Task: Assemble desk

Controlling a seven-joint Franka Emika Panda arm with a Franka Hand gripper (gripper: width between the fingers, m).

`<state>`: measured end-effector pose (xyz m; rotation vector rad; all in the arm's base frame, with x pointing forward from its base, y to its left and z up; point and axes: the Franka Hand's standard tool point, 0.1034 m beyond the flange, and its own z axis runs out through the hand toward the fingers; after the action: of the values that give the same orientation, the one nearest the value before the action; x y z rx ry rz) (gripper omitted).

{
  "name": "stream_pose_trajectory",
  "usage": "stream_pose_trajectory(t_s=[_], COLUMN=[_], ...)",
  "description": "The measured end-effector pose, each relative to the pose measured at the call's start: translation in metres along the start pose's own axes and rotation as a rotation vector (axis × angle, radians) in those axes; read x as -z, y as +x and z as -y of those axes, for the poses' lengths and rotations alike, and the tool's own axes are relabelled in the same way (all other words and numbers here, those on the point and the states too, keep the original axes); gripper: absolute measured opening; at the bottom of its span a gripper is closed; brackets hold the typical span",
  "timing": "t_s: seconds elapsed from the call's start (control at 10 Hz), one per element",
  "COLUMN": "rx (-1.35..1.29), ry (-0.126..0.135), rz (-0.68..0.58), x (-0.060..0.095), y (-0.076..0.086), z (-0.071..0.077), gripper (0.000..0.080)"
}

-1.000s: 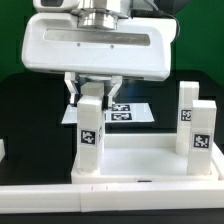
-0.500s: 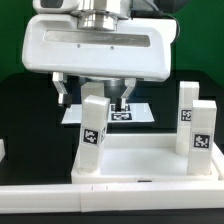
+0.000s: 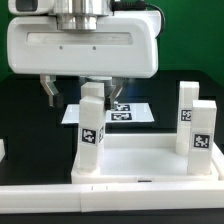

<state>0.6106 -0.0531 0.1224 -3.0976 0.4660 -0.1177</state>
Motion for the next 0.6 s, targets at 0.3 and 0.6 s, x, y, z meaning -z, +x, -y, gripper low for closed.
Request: stream_pose_trajectory(t_s=[0.3,0.6], rx=[-0.039,-0.114], ry=[0.014,0.015], rz=[-0.007,-0.006], x=[0.0005,0.0002], y=[0.0062,0.0058], z=[0.0055,0.0052], gripper=[0.0649,0.0404])
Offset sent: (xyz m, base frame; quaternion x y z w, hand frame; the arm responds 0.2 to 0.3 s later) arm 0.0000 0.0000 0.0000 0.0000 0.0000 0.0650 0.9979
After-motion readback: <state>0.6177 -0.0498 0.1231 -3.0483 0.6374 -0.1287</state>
